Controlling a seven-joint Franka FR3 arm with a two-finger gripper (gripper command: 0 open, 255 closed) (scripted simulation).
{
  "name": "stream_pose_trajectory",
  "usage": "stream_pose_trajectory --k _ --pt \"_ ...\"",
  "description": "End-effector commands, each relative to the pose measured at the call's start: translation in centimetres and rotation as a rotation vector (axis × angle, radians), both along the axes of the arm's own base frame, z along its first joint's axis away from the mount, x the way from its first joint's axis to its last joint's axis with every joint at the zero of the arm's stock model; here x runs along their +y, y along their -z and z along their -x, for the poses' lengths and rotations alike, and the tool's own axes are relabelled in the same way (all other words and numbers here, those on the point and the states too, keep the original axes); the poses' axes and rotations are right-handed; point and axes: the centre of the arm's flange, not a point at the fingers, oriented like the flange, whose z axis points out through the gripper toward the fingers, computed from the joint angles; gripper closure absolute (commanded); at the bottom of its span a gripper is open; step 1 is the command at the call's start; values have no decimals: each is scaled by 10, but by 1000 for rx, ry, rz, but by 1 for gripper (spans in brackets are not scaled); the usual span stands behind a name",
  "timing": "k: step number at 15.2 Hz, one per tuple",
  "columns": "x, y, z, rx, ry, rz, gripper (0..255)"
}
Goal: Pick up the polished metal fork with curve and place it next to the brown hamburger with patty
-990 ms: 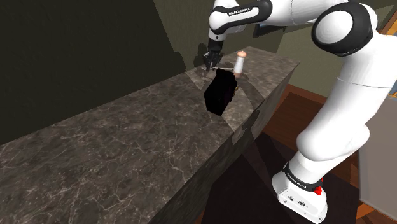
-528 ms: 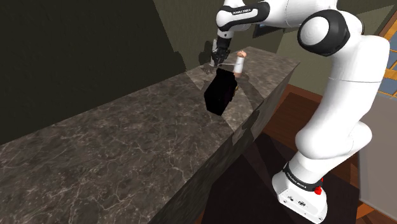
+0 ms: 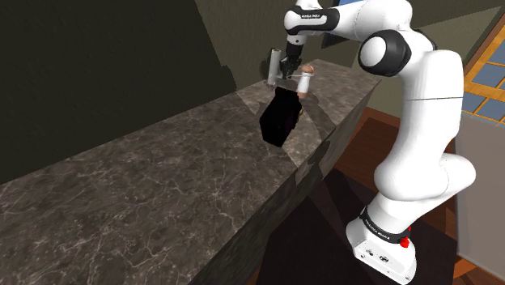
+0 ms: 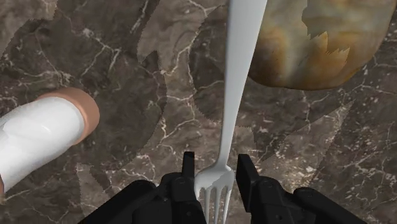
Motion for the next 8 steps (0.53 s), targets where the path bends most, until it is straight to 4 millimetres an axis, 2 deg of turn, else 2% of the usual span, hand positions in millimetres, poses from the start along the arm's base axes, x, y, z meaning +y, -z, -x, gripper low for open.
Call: stream_pose_trajectory --k 1,8 --pt "-28 0 -4 1 -1 0 255" --pt "-28 37 -4 1 -1 0 255"
